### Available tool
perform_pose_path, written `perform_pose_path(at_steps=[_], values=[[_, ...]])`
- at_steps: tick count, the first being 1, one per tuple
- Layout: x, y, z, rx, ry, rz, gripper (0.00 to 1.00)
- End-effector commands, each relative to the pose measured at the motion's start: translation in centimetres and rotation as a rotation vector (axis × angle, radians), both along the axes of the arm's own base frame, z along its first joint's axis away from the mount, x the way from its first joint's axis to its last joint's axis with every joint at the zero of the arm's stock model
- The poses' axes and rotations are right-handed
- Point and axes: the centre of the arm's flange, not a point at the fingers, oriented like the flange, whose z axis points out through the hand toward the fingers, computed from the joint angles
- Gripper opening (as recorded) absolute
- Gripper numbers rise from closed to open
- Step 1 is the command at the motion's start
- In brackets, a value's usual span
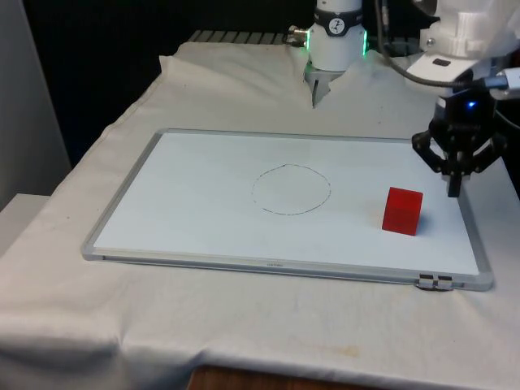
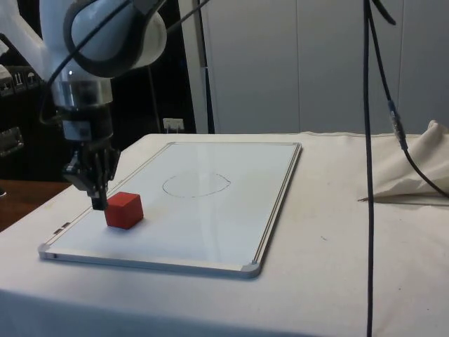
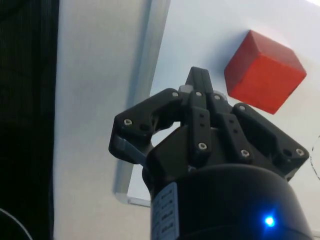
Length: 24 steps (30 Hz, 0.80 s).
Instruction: Push the cube into the marked area.
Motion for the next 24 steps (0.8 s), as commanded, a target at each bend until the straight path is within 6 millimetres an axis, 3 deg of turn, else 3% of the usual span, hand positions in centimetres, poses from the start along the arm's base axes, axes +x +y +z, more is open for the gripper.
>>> perform_pose_path(at_steps=[1,12,24], values=[[-0.1,0.2,-0.3,0.001,-0.009,-0.002,0.0],[-0.4,-0.4,-2.8,-0.016,-0.017,-0.031,0.0],[0.0,-2.6,-3.0,-0.06,-0.032,-0.049,0.0]])
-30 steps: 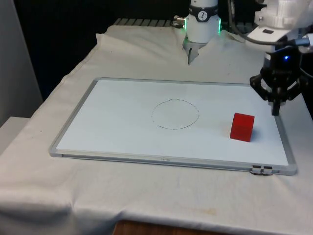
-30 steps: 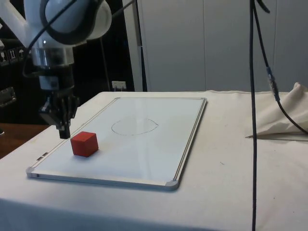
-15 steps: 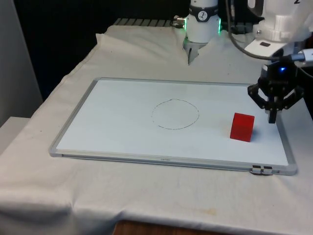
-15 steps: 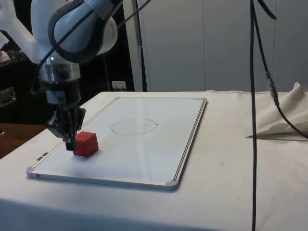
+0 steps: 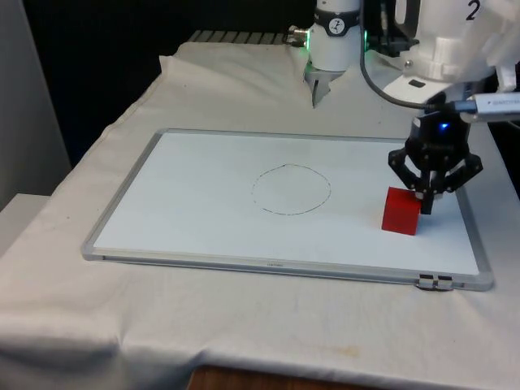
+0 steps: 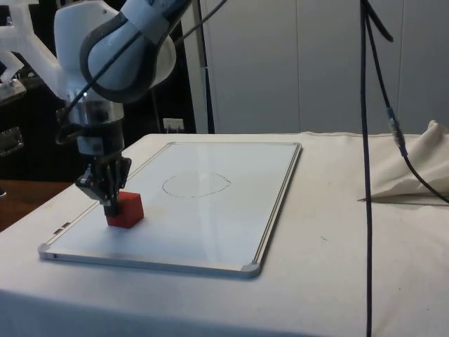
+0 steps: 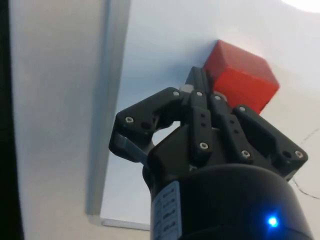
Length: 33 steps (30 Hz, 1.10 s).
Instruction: Push the cube into the marked area.
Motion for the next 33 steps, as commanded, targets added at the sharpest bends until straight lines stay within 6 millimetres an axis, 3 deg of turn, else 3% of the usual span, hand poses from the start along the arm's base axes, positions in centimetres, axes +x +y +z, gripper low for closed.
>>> perform_pose_path(at_steps=[1,17,33], values=[[0.0,-0.5,0.2,-0.013,-0.009,-0.007,0.0],[0.3,-3.6,-0.2,-0.093,-0.008,-0.03,0.0],[1.3,-4.4,-0.3,-0.158,-0.012,-0.087,0.0]])
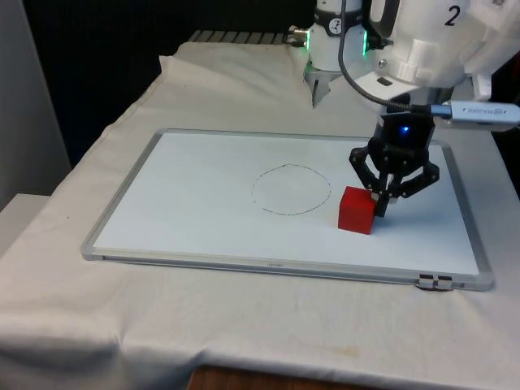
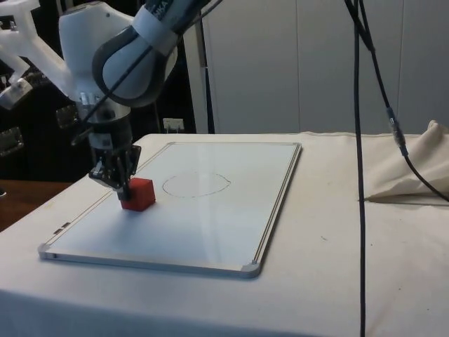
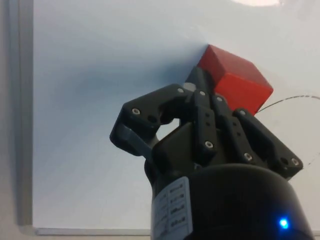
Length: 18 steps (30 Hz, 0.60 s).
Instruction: Push the cube into the marked area.
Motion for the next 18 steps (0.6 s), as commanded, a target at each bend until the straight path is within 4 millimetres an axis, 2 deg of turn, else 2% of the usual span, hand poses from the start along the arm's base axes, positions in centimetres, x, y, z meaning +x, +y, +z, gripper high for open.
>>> perform_pose_path(at_steps=[1,7,18], values=[[0.1,-0.1,0.0,-0.005,-0.002,-0.004,0.0],[1.5,-0.4,-0.2,-0.045,0.001,-0.026,0.0],[1.9,-1.9,-0.6,-0.093,0.002,-0.042,0.0]])
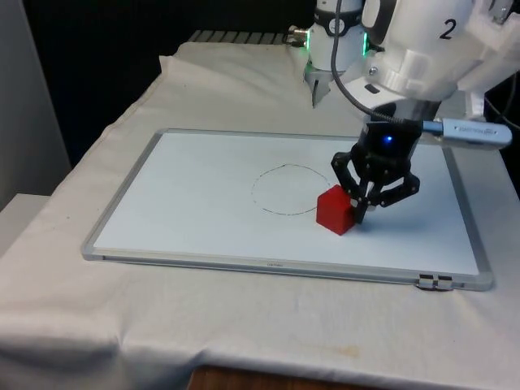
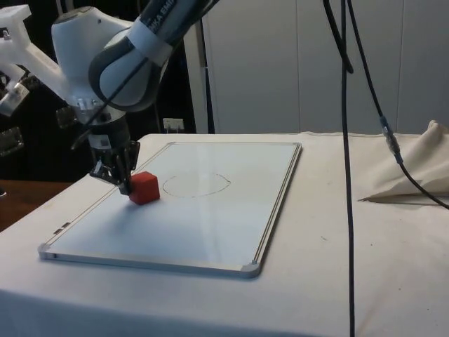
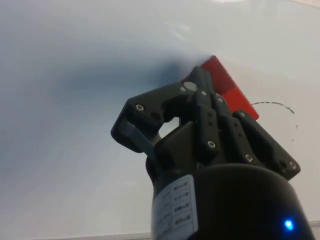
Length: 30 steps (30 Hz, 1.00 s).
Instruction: Push the cube into the marked area.
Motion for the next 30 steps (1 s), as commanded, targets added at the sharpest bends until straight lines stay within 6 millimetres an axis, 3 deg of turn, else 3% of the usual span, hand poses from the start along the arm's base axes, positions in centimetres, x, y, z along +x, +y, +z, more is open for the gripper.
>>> perform_pose_path(at_steps=[1,30], values=[[0.0,-0.3,0.0,-0.016,-0.001,-0.007,0.0],[-0.1,-5.1,-1.7,-0.158,0.009,-0.058,0.0]])
